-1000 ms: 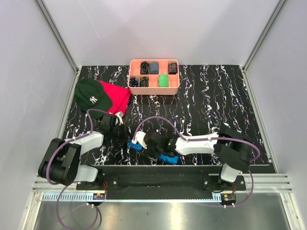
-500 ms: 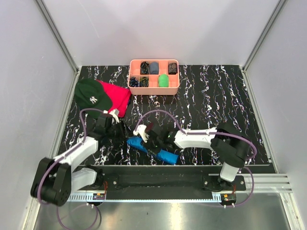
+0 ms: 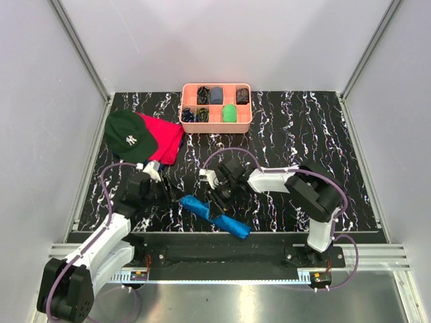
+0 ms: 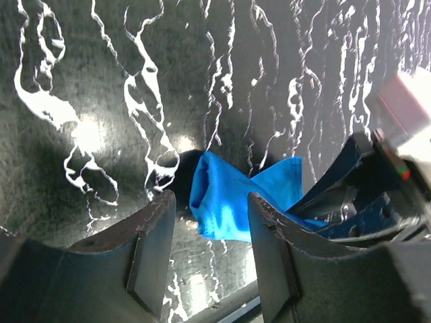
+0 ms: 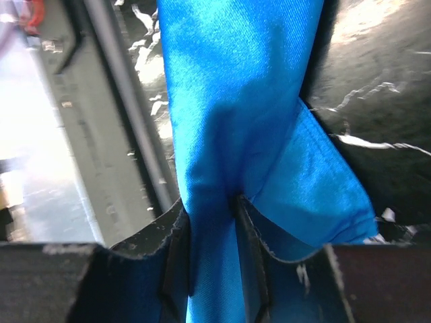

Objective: Fold the napkin, place the utensils inside, and roll it up
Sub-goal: Roll the napkin with the utensil

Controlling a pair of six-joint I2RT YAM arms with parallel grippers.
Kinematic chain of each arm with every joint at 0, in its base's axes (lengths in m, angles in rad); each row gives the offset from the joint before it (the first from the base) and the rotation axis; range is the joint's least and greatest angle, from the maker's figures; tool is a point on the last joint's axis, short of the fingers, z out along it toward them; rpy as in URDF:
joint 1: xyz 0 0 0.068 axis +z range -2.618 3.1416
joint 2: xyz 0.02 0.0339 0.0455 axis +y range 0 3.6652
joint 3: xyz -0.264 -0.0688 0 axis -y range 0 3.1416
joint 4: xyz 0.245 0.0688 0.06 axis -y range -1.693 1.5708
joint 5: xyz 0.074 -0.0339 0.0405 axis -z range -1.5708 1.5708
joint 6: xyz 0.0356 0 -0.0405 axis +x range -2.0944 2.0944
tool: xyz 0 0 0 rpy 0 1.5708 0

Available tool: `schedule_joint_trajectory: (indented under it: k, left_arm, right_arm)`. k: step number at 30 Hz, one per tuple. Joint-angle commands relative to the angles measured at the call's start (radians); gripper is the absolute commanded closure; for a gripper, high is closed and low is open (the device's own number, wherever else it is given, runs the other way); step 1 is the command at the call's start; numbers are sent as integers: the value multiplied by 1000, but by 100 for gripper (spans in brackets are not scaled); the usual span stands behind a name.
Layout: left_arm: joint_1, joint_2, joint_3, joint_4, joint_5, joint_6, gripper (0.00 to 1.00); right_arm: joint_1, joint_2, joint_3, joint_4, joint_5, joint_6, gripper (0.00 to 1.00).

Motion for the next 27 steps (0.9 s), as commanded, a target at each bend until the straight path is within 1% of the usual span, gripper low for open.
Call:
schedule_joint_trajectory:
  k: [1, 2, 8, 13, 19, 22, 23, 25, 26, 27]
  left_arm:
    - [4, 1, -53, 137, 40, -10, 50]
    - [4, 10, -61, 168, 52, -10, 50]
    - [4, 28, -104, 274, 95, -10, 51]
    - [4, 59, -126, 335, 126, -8, 51]
    - [4, 145, -158, 475, 187, -28, 55]
    - [3, 194, -165, 515, 198, -34, 61]
    - [3, 203, -166, 521, 200, -34, 67]
    - [3, 223, -164, 523, 198, -34, 76]
    - [3, 229, -158, 518, 197, -34, 80]
    - [3, 234, -155, 512, 194, -31, 89]
  right_arm:
    - [-40, 85, 51, 23, -248, 47, 64]
    - [-48, 97, 61, 26, -290, 50, 64]
    - [-98, 177, 91, 58, -426, 73, 65]
    - [-126, 241, 125, 58, -489, 84, 65]
    - [-147, 298, 160, 58, -517, 91, 65]
    - [-152, 314, 168, 58, -522, 95, 65]
    - [-154, 317, 170, 58, -520, 95, 65]
    - [-158, 315, 168, 57, -508, 93, 65]
    - [-161, 312, 166, 57, -500, 91, 63]
    - [-161, 302, 165, 54, -490, 90, 62]
